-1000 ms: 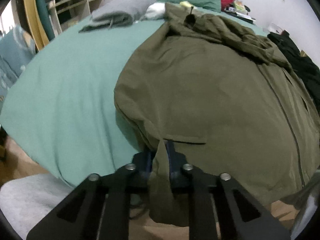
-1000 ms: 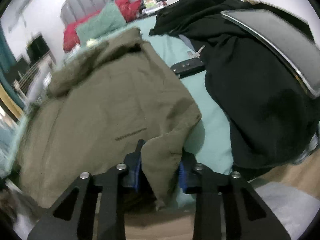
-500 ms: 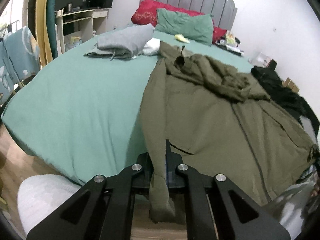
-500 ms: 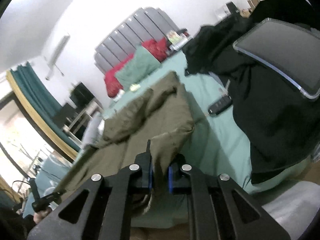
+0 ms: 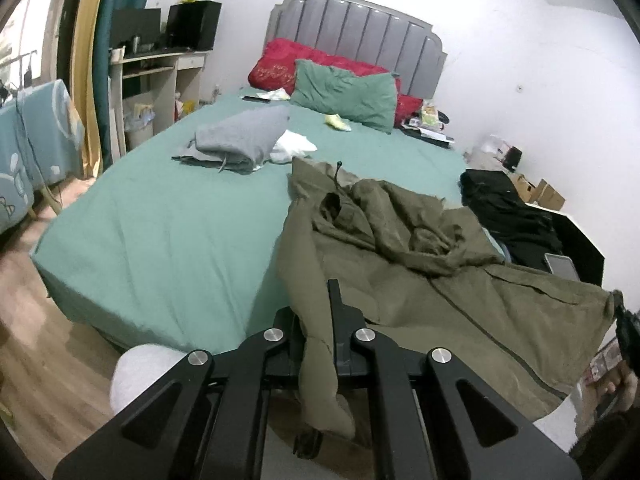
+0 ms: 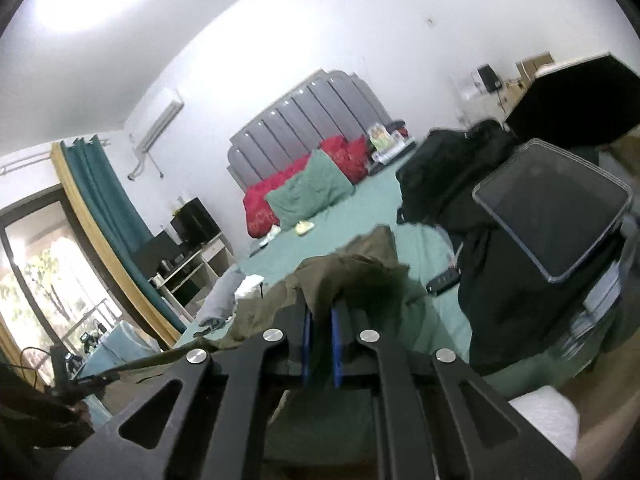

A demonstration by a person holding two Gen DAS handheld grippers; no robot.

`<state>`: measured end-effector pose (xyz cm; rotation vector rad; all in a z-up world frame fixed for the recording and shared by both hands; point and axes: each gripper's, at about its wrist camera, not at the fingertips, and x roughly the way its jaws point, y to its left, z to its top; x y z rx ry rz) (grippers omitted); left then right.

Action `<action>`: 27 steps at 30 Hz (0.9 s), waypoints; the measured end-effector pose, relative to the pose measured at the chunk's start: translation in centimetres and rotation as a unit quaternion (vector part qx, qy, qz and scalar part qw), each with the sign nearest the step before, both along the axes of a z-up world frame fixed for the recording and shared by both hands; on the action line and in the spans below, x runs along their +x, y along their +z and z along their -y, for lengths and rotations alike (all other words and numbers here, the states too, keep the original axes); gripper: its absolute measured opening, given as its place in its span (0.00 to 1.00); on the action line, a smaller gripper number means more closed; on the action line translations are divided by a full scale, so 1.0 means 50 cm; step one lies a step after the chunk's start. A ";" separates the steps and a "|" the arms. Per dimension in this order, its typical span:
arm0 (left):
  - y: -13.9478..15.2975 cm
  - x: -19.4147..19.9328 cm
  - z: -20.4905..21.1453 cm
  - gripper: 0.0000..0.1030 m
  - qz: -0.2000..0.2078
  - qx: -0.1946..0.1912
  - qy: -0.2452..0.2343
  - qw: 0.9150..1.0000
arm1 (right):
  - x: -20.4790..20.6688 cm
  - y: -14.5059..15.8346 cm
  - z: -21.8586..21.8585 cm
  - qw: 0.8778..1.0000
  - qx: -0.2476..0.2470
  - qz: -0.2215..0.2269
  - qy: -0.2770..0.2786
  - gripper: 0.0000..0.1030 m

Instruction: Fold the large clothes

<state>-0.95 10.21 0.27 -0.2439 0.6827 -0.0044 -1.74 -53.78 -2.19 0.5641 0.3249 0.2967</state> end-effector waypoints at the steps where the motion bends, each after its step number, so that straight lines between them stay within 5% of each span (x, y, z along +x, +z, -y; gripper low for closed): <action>1: 0.006 -0.008 -0.002 0.07 -0.001 -0.003 0.001 1.000 | -0.012 0.012 0.001 1.000 -0.001 0.009 0.000 0.08; 14: 0.126 -0.037 -0.031 0.07 0.060 -0.039 0.014 0.997 | -0.026 0.120 -0.011 0.996 -0.018 0.089 0.009 0.07; 20: 0.089 0.062 -0.065 0.07 0.080 -0.104 0.053 0.990 | 0.049 0.097 0.008 0.996 0.002 0.087 -0.009 0.07; 27: 0.051 0.246 -0.071 0.07 0.092 -0.128 0.042 0.987 | 0.191 0.083 0.004 0.996 -0.003 0.076 -0.039 0.07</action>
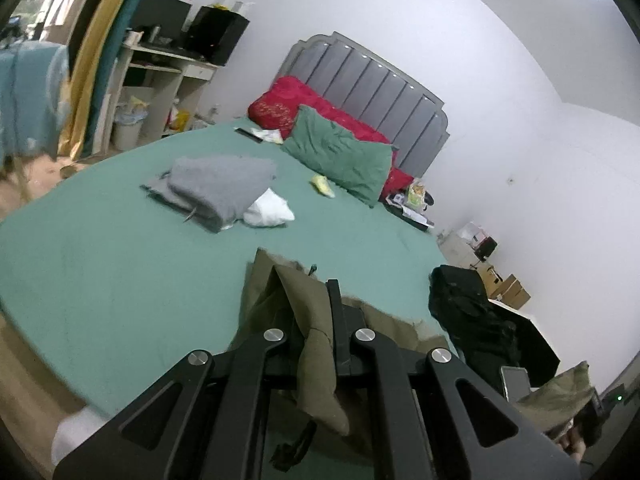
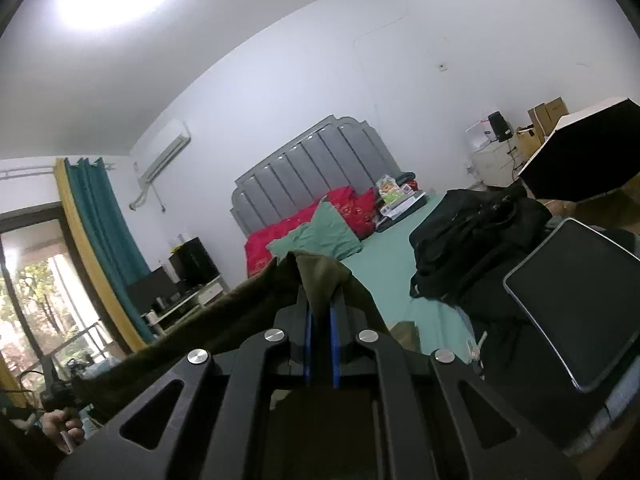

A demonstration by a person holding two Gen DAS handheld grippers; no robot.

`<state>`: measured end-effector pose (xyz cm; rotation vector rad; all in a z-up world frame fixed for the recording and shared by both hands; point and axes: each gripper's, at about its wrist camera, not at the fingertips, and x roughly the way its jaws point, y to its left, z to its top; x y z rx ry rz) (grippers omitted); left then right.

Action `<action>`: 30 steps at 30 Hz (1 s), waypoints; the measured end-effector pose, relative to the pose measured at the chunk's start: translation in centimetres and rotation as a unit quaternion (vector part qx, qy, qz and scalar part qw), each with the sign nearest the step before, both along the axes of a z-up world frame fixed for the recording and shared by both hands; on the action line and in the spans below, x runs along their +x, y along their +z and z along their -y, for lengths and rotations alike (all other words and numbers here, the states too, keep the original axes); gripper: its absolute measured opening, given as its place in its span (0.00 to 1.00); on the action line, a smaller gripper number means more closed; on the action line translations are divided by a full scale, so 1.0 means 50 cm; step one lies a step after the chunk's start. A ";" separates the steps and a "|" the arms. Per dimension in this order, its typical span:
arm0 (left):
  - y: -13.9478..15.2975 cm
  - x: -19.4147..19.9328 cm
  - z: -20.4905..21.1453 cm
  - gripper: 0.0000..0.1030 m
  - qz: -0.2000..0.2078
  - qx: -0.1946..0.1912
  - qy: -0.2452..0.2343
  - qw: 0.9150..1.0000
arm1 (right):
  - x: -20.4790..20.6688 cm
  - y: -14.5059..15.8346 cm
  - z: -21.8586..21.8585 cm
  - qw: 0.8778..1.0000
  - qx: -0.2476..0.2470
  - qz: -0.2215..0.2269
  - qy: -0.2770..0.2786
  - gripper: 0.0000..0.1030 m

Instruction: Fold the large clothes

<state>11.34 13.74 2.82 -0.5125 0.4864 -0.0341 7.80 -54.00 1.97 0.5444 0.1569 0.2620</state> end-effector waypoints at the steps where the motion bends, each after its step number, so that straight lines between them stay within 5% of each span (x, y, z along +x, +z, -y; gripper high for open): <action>1: -0.006 0.029 0.002 0.07 -0.003 0.005 0.001 1.000 | 0.024 0.001 -0.002 1.000 -0.001 0.002 0.001 0.07; 11: -0.026 0.318 0.015 0.07 -0.018 0.043 0.003 0.999 | 0.289 0.013 -0.036 0.999 -0.044 -0.004 -0.023 0.07; 16: -0.091 0.490 0.012 0.10 -0.060 0.039 -0.007 0.997 | 0.455 -0.033 -0.065 0.995 -0.081 -0.045 -0.046 0.07; 18: -0.145 0.555 -0.005 0.27 -0.090 0.000 -0.027 0.996 | 0.516 -0.071 -0.078 0.992 -0.089 -0.076 -0.056 0.08; 20: -0.189 0.582 -0.028 0.70 -0.108 -0.026 -0.011 0.994 | 0.592 -0.131 -0.087 0.986 -0.102 -0.125 -0.051 0.10; 21: -0.201 0.582 -0.036 0.76 -0.108 -0.021 0.004 0.994 | 0.630 -0.164 -0.092 0.981 -0.107 -0.158 -0.044 0.11; 22: -0.208 0.574 -0.046 0.79 -0.103 -0.008 0.021 0.994 | 0.658 -0.197 -0.098 0.974 -0.120 -0.189 -0.042 0.22; 23: -0.210 0.565 -0.052 0.79 -0.098 -0.001 0.029 0.995 | 0.669 -0.215 -0.101 0.969 -0.128 -0.204 -0.046 0.43; 25: -0.216 0.536 -0.067 0.79 -0.093 0.009 0.029 0.995 | 0.658 -0.231 -0.094 0.970 -0.115 -0.211 -0.040 0.65; 30: -0.258 0.437 -0.059 0.79 -0.144 0.068 -0.002 0.987 | 0.518 -0.205 -0.067 0.974 -0.109 -0.197 -0.024 0.74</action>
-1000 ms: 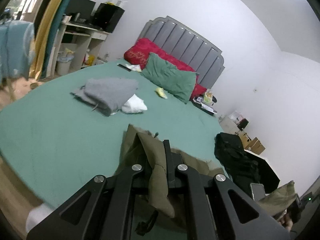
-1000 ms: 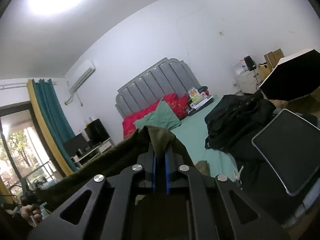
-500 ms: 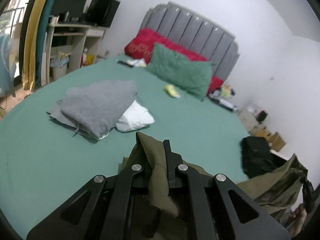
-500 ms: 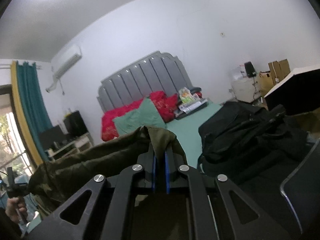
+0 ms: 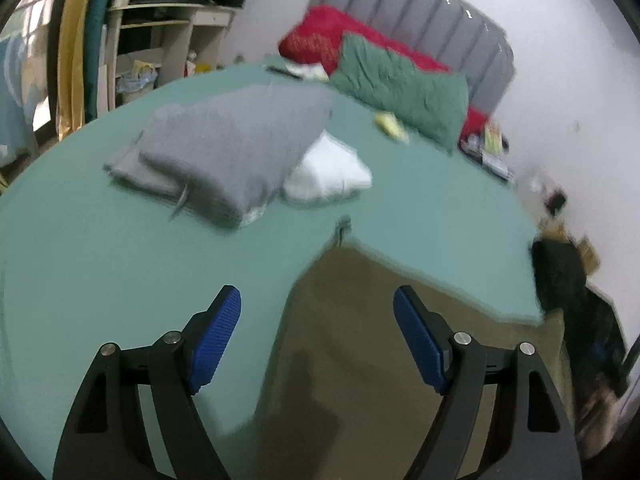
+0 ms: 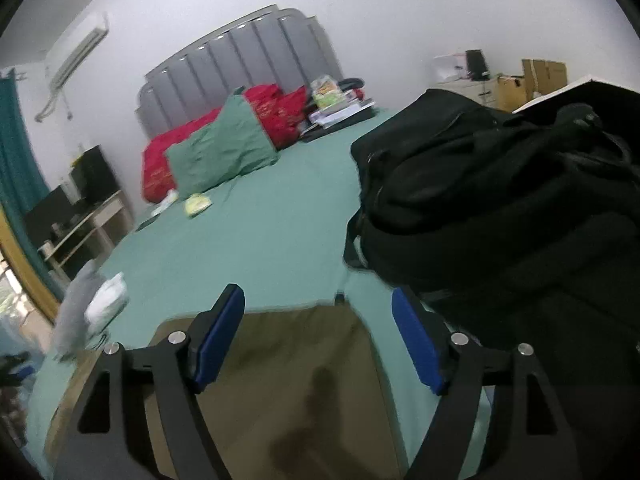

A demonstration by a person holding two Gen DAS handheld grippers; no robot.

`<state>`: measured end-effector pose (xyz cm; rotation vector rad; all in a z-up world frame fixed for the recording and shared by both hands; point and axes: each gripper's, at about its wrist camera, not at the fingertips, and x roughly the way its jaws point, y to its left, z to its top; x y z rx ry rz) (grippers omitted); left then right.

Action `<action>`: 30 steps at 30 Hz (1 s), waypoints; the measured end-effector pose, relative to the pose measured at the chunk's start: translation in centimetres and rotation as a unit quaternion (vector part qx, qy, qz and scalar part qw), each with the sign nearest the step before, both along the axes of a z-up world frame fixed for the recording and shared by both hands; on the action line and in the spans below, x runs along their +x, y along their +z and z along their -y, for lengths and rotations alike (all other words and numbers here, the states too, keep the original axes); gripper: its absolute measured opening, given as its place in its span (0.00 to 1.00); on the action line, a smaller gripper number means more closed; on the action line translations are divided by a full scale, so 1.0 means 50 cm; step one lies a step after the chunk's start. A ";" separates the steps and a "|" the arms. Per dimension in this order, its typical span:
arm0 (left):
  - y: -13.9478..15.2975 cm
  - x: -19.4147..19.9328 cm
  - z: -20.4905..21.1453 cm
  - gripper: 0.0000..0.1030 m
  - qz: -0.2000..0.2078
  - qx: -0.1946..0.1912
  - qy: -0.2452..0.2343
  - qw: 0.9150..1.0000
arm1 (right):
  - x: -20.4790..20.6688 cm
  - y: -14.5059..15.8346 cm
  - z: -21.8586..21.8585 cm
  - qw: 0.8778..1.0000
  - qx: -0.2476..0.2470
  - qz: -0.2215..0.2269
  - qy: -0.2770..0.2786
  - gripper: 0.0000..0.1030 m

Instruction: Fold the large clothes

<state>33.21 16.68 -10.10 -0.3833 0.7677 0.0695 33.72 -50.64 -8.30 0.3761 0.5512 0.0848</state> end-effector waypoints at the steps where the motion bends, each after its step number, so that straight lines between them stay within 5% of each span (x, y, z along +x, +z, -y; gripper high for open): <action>1: -0.012 -0.019 0.006 0.79 -0.009 0.006 -0.009 1.000 | -0.018 -0.001 -0.001 1.000 0.005 -0.006 0.003 0.75; 7: -0.114 -0.117 0.046 0.79 -0.087 0.050 -0.051 0.994 | -0.188 -0.052 0.020 0.997 0.037 -0.073 0.013 0.75; 10: -0.140 -0.146 0.062 0.77 -0.094 0.034 -0.083 0.992 | -0.262 -0.105 0.040 0.992 0.083 -0.099 0.005 0.75; 13: -0.164 -0.153 0.079 0.36 -0.119 -0.012 -0.125 0.985 | -0.308 -0.147 0.038 0.985 0.138 -0.104 0.015 0.75; 16: -0.150 -0.173 0.082 0.09 -0.109 0.008 -0.130 0.985 | -0.329 -0.166 0.037 0.975 0.202 -0.090 0.019 0.75; 18: -0.132 -0.194 0.065 0.05 -0.096 -0.013 -0.116 0.989 | -0.315 -0.179 0.022 0.971 0.210 -0.106 0.038 0.59; 19: -0.123 -0.204 0.058 0.04 -0.086 -0.019 -0.109 0.990 | -0.299 -0.190 0.010 0.968 0.213 -0.124 0.048 0.23; 22: -0.084 -0.249 0.053 0.03 -0.063 -0.028 -0.090 0.994 | -0.310 -0.198 0.006 0.959 0.250 -0.125 0.047 0.15; 25: -0.051 -0.305 0.050 0.03 -0.051 -0.031 -0.081 0.995 | -0.352 -0.143 0.005 0.966 0.236 -0.090 0.048 0.13; 30: -0.039 -0.374 0.043 0.03 -0.077 -0.091 -0.064 0.991 | -0.422 -0.075 0.006 0.974 0.204 -0.078 0.059 0.12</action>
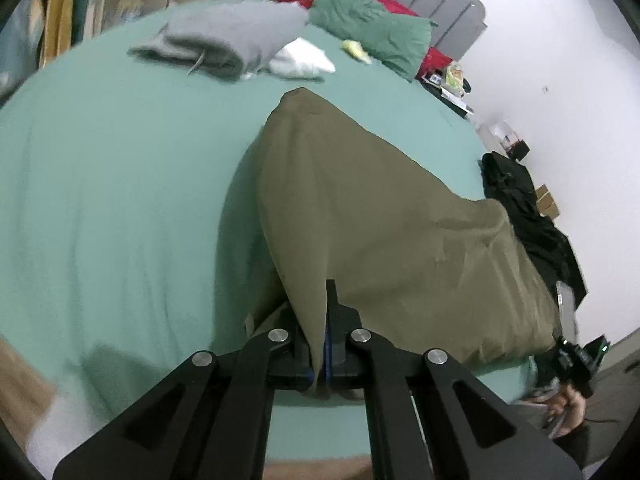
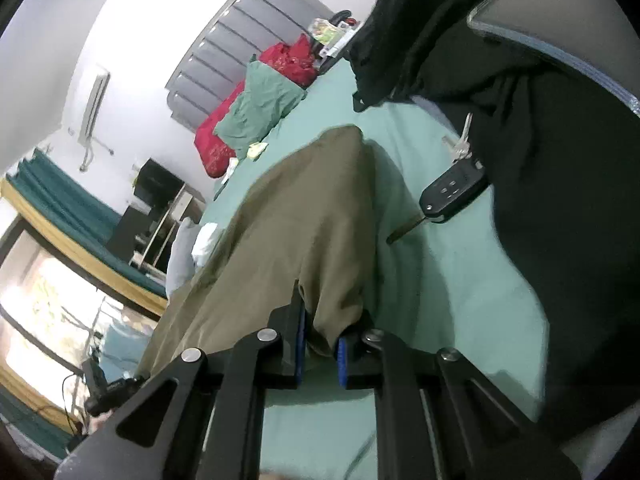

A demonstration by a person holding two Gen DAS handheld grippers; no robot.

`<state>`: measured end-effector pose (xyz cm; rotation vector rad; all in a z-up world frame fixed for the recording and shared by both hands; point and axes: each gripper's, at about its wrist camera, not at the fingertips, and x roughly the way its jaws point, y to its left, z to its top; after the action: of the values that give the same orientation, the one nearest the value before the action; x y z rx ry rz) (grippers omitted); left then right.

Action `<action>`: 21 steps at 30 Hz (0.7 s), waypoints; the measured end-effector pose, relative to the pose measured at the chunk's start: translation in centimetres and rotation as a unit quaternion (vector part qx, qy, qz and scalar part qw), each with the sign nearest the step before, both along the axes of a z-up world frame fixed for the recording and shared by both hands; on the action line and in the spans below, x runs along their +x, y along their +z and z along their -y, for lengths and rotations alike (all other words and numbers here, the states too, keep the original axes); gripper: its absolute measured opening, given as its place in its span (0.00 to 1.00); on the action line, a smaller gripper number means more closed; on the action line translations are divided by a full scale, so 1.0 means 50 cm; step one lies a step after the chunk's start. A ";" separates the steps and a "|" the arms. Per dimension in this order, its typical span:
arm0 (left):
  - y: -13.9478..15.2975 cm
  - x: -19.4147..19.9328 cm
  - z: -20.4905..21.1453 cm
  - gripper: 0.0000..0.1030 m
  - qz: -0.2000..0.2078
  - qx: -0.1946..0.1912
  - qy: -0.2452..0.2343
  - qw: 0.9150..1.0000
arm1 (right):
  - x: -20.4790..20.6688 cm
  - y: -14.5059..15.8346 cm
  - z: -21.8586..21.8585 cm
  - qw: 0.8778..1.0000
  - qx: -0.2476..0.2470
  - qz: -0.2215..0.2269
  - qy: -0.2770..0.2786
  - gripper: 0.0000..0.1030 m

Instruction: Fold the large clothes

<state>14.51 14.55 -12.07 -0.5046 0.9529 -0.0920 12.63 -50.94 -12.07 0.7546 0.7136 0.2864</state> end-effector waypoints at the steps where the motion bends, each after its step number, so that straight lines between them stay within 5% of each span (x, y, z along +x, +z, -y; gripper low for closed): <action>1: -0.005 -0.008 -0.001 0.03 -0.007 -0.004 0.000 1.000 | -0.014 0.012 0.005 1.000 -0.008 0.000 0.001 0.12; 4: -0.018 -0.020 0.022 0.05 -0.040 0.020 -0.029 0.999 | -0.046 0.025 0.016 0.999 -0.034 -0.014 0.005 0.12; 6: -0.026 -0.008 0.046 0.07 -0.066 0.073 -0.062 0.993 | -0.041 0.011 0.016 0.997 -0.056 -0.052 0.015 0.17; 9: -0.017 0.015 0.037 0.34 -0.054 0.093 -0.050 0.993 | -0.018 -0.011 0.012 0.992 -0.090 -0.091 0.009 0.27; 10: -0.010 0.025 0.026 0.56 -0.045 0.087 -0.034 0.995 | -0.011 -0.006 0.009 0.991 -0.105 -0.084 0.002 0.32; 11: 0.001 0.039 0.013 0.62 -0.033 0.082 -0.013 0.996 | -0.005 0.004 0.005 0.990 -0.124 -0.071 -0.006 0.41; 14: 0.024 0.092 0.000 0.62 0.002 0.090 0.001 0.996 | 0.022 0.034 -0.001 0.988 -0.151 -0.034 -0.028 0.57; 21: -0.009 0.314 0.051 0.62 0.009 0.147 -0.089 0.985 | 0.150 0.049 -0.023 0.988 -0.153 0.003 0.016 0.58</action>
<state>30.22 11.98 -12.53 -0.1448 0.9730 -0.1137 20.11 -49.78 -9.63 0.4510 0.7444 0.2013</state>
